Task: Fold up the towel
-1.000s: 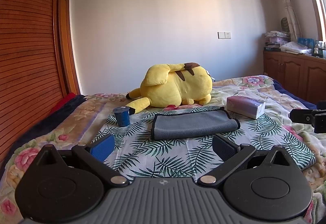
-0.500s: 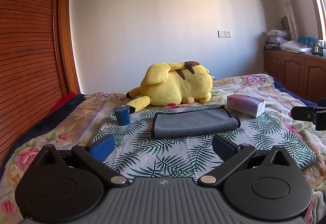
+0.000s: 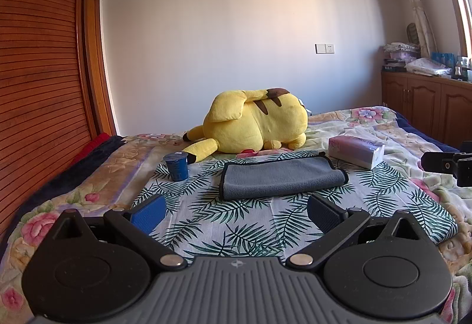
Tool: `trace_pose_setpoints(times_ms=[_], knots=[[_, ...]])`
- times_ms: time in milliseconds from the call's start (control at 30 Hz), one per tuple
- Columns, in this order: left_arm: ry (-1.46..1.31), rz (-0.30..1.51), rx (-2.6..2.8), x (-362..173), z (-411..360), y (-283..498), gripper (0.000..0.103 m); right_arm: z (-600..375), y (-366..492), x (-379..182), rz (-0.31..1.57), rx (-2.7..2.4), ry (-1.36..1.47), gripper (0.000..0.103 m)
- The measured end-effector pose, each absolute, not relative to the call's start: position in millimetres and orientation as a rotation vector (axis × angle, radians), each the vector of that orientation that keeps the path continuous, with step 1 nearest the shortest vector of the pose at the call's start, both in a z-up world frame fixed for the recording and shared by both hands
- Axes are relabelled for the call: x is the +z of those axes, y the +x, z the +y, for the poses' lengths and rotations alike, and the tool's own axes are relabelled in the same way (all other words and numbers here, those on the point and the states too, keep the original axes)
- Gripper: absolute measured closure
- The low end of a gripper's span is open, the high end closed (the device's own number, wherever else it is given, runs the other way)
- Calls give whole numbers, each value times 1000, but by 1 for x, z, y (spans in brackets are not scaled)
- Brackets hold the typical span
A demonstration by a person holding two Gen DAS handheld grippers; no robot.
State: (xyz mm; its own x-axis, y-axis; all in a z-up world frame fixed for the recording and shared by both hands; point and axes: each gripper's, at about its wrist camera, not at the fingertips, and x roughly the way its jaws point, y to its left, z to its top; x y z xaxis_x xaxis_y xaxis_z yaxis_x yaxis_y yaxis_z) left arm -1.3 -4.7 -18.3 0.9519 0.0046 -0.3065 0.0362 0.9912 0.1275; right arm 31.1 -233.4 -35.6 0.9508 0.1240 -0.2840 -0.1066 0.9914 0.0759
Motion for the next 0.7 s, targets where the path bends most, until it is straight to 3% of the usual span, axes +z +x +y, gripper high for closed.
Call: trace_pose_setpoints(times_ms=[700], knots=[[134, 314, -16, -19, -5, -2, 0, -233, 31, -33, 290, 118, 53, 0]])
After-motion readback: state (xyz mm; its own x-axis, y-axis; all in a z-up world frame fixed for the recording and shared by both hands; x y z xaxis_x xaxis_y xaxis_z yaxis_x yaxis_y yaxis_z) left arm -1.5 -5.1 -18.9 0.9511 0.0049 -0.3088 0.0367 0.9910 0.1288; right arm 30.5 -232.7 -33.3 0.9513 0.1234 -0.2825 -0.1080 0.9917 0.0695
